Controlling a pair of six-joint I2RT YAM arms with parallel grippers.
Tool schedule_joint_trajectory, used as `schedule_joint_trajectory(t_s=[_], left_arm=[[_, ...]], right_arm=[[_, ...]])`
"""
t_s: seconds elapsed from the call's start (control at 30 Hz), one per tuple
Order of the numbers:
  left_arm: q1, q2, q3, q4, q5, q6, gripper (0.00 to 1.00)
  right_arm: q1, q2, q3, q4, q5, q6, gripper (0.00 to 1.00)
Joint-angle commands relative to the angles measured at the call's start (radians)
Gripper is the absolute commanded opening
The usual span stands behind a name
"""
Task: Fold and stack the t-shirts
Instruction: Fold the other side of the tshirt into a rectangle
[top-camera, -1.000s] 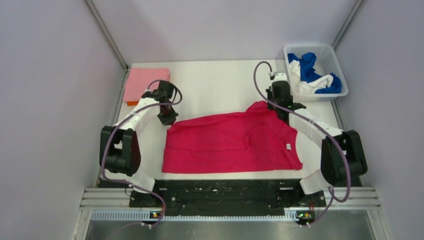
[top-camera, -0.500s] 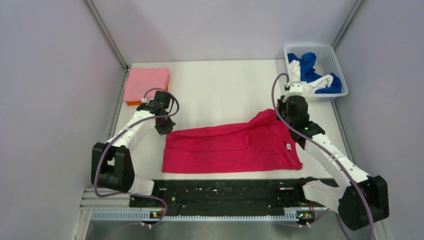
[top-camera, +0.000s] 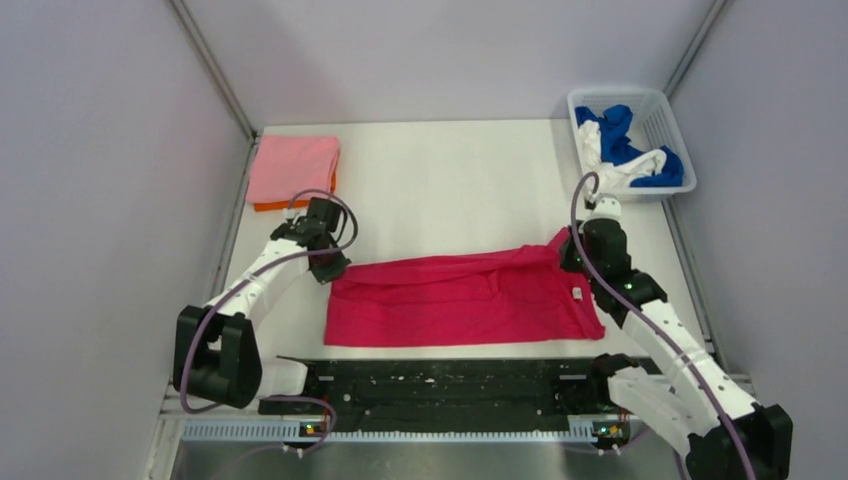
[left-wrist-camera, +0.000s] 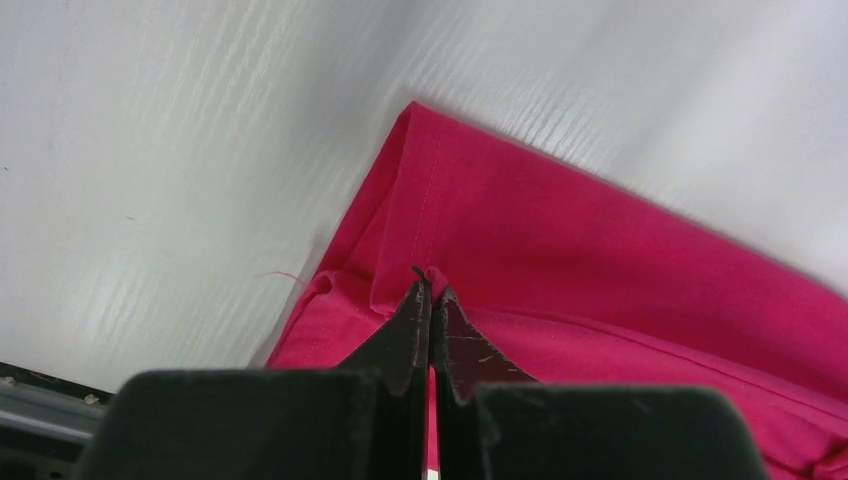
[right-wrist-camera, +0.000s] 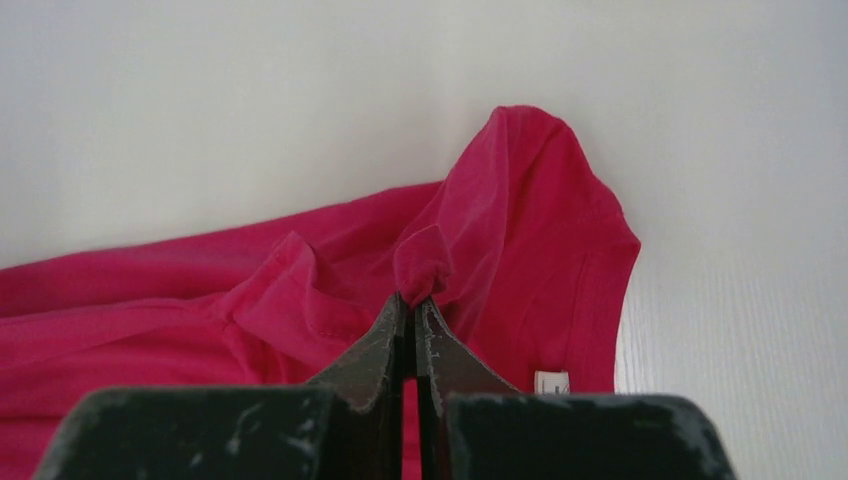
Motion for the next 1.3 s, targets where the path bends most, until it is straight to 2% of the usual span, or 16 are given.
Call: schedule_joint_trajectory(t_s=[0.0, 0.13, 0.23, 0.37, 0.47, 0.53, 0.67, 0.7, 0.77, 0.8, 0.83, 0.87, 1.03, 1.17, 1.27], left_arm=[[-0.006, -0.038, -0.041, 0.028, -0.011, -0.017, 0.00], [-0.006, -0.045, -0.063, 0.029, -0.023, -0.029, 0.00], [-0.006, -0.050, -0.070, 0.029, -0.025, -0.027, 0.00], [-0.005, -0.049, -0.078, 0.021, -0.028, -0.026, 0.01], [-0.006, -0.052, -0.088, 0.000, -0.045, -0.031, 0.13], [-0.006, -0.065, -0.093, -0.023, -0.061, -0.032, 0.19], [-0.006, -0.125, -0.096, -0.093, -0.102, -0.032, 0.24], [-0.006, -0.143, -0.096, -0.107, -0.110, -0.032, 0.27], [-0.006, -0.171, -0.093, -0.139, -0.134, -0.037, 0.41], [-0.006, -0.182, -0.088, -0.149, -0.139, -0.044, 0.50], [-0.006, -0.192, -0.081, -0.155, -0.133, -0.046, 0.55], [-0.006, -0.199, -0.070, -0.156, -0.118, -0.045, 0.60], [-0.006, -0.237, -0.021, -0.113, -0.002, -0.005, 0.74], [-0.009, -0.224, 0.000, -0.010, 0.175, 0.036, 0.79], [-0.031, -0.180, 0.005, 0.102, 0.303, 0.052, 0.83]], right_arm=[[0.013, -0.099, -0.034, -0.151, -0.029, 0.117, 0.00], [0.029, -0.185, -0.080, -0.250, -0.058, 0.184, 0.00], [0.040, -0.228, -0.116, -0.256, -0.114, 0.253, 0.01], [0.112, -0.219, -0.117, -0.333, -0.057, 0.381, 0.11], [0.162, -0.171, -0.072, -0.458, -0.052, 0.453, 0.23], [0.187, -0.181, -0.063, -0.536, -0.095, 0.476, 0.24], [0.234, -0.306, -0.072, -0.646, -0.175, 0.484, 0.24], [0.234, -0.347, -0.067, -0.658, -0.190, 0.476, 0.26], [0.235, -0.418, -0.050, -0.655, -0.200, 0.448, 0.30], [0.236, -0.443, -0.038, -0.644, -0.192, 0.438, 0.33], [0.236, -0.462, -0.028, -0.618, -0.181, 0.425, 0.40], [0.235, -0.475, -0.023, -0.585, -0.169, 0.418, 0.49], [0.235, -0.457, -0.065, -0.344, -0.112, 0.411, 0.97], [0.234, -0.314, -0.110, -0.091, -0.067, 0.415, 0.99], [0.233, -0.137, -0.117, 0.056, -0.046, 0.404, 0.99]])
